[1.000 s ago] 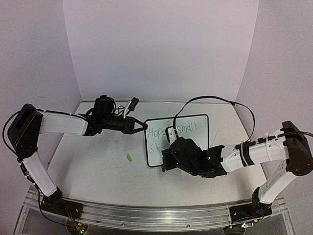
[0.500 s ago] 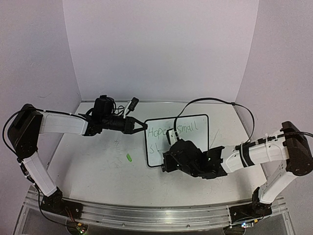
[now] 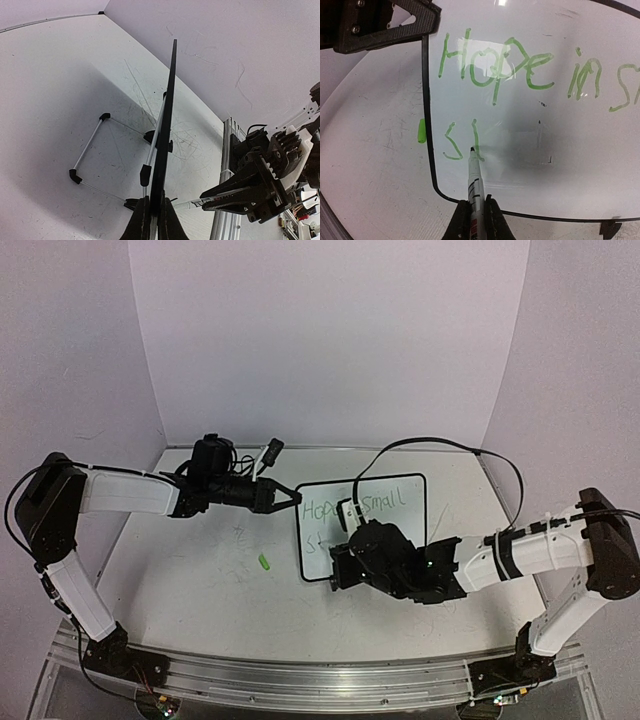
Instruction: Write a sentence on the whiteboard
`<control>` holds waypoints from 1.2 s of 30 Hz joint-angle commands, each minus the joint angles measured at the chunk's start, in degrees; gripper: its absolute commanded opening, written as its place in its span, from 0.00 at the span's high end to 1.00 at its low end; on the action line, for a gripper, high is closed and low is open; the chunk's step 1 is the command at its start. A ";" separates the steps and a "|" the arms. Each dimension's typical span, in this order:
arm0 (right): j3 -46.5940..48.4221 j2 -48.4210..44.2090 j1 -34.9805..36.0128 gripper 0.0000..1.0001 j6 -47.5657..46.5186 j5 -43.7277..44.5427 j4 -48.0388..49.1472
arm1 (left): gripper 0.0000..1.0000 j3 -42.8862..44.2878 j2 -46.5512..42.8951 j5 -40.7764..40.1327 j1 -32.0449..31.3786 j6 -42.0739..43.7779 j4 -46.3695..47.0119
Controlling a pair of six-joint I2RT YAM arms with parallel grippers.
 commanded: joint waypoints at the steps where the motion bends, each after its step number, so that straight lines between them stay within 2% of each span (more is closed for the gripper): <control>1: 1.95 -0.15 0.26 1.00 -1.27 0.02 2.75 | 1.00 0.12 -3.17 0.39 0.22 0.17 2.05; 15: 2.60 2.05 0.16 1.00 -0.70 2.05 2.56 | 1.00 0.21 -3.05 0.39 0.22 0.26 1.97; 24: 1.31 -0.87 0.09 1.00 3.33 7.87 -3.65 | 1.00 0.27 -3.05 0.42 0.22 0.17 1.97; 30: -1.33 -4.68 0.09 1.00 1.48 4.61 -0.93 | 1.00 0.27 -3.01 0.40 0.22 0.17 1.97; 36: -0.84 -2.31 -0.09 1.00 1.24 2.14 0.29 | 1.00 0.20 -3.06 0.35 0.22 0.17 1.97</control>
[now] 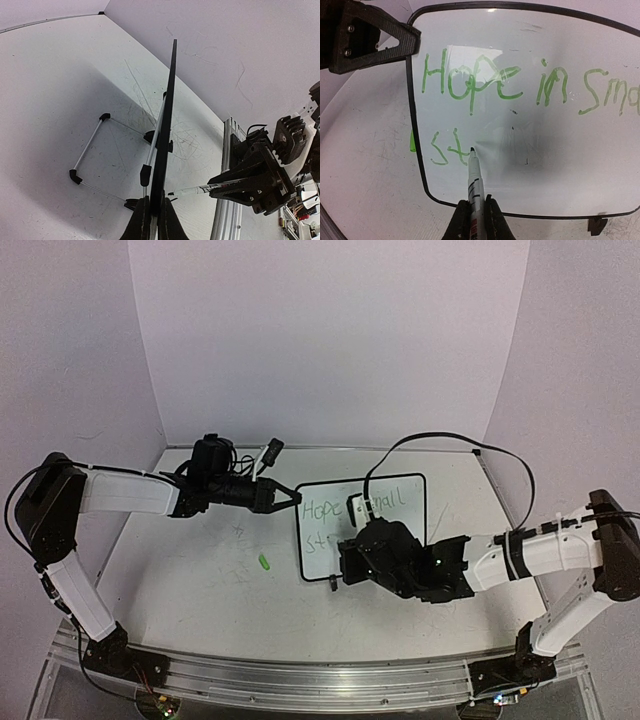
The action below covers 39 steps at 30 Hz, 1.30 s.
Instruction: Write a sentence on the whiteboard
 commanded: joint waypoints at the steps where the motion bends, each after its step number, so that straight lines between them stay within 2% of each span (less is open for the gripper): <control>1: 0.06 0.69 -0.24 1.00 -0.21 -1.50 2.13 | 1.00 0.21 -3.12 0.33 0.17 0.10 1.99; 39: -0.48 3.39 -1.73 1.00 3.50 0.62 0.52 | 1.00 0.08 -3.19 0.35 0.19 0.24 1.80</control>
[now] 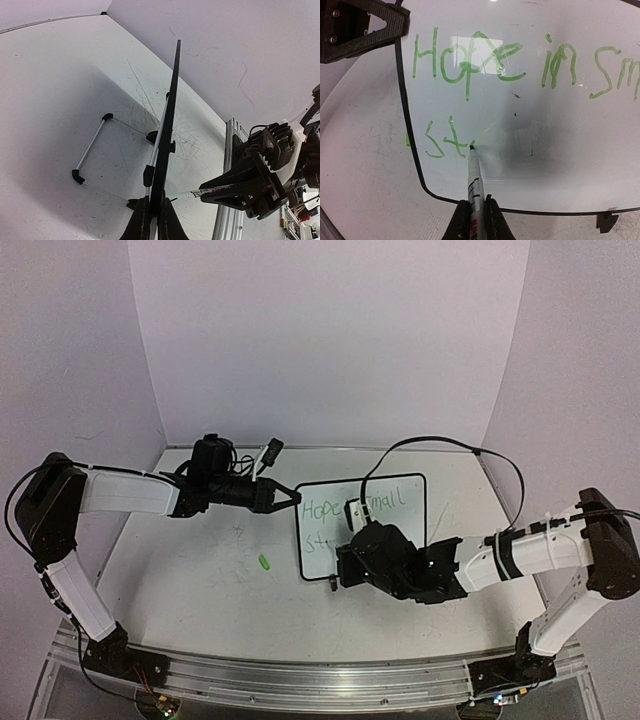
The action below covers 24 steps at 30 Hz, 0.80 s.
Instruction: Write a sentence on the whiteboard
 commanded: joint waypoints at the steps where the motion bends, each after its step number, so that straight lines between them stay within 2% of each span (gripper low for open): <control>1: -0.80 0.50 -0.81 1.00 1.79 2.27 -0.13 | 1.00 0.08 -3.23 0.88 0.19 0.14 1.90; 12: -3.25 -3.25 -1.60 1.00 4.27 5.68 -1.69 | 1.00 0.10 -3.11 0.77 0.20 0.20 1.90; 24: -0.91 -2.07 -2.51 1.00 -0.98 3.74 4.17 | 1.00 0.15 -3.15 0.77 0.19 0.22 1.90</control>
